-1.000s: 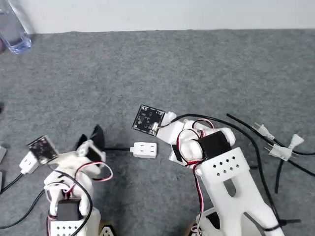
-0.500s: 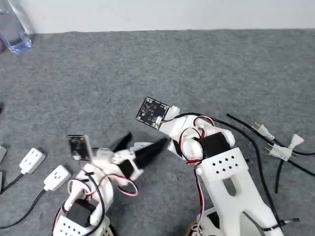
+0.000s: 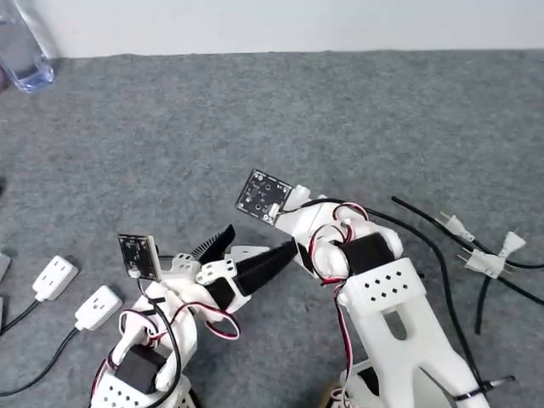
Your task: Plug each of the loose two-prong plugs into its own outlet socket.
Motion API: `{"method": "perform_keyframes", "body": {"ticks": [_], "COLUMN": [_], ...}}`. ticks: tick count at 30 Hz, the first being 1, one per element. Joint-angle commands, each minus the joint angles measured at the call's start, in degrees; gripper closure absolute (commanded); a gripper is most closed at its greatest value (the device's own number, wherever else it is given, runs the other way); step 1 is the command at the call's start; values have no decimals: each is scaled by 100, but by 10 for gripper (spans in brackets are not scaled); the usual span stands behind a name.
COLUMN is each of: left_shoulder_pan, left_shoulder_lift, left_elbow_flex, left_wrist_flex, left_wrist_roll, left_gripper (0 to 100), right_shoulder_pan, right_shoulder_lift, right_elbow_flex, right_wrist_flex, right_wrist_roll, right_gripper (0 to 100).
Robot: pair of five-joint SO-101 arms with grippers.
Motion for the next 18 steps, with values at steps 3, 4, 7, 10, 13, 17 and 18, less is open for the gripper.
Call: {"method": "perform_keyframes", "body": {"ticks": [3,4,7,10,13,17,18], "left_shoulder_pan": [-88,-97,-193,-369,-501,-554,-554], "left_shoulder_lift": [-62,-62,-62,-62,-62,-62,-62], "left_elbow_flex": [-40,-40,-40,-40,-40,-40,-40], "left_wrist_flex": [-141,-141,-141,-141,-141,-132,-132], "left_wrist_roll": [44,44,44,44,44,53,53], "left_gripper": [525,525,525,525,525,525,525], "right_shoulder_pan": [40,48,4,-4,-92,-470,-541], "right_shoulder_lift": [-163,-163,-163,-171,-171,-171,-171], "right_elbow_flex": [-360,-413,-580,-818,-923,-932,-914], "right_wrist_flex": [127,136,268,523,593,620,620], "right_wrist_roll": [-220,-246,-264,-273,-422,-545,-554], "right_gripper": [991,991,991,991,991,991,991]}}
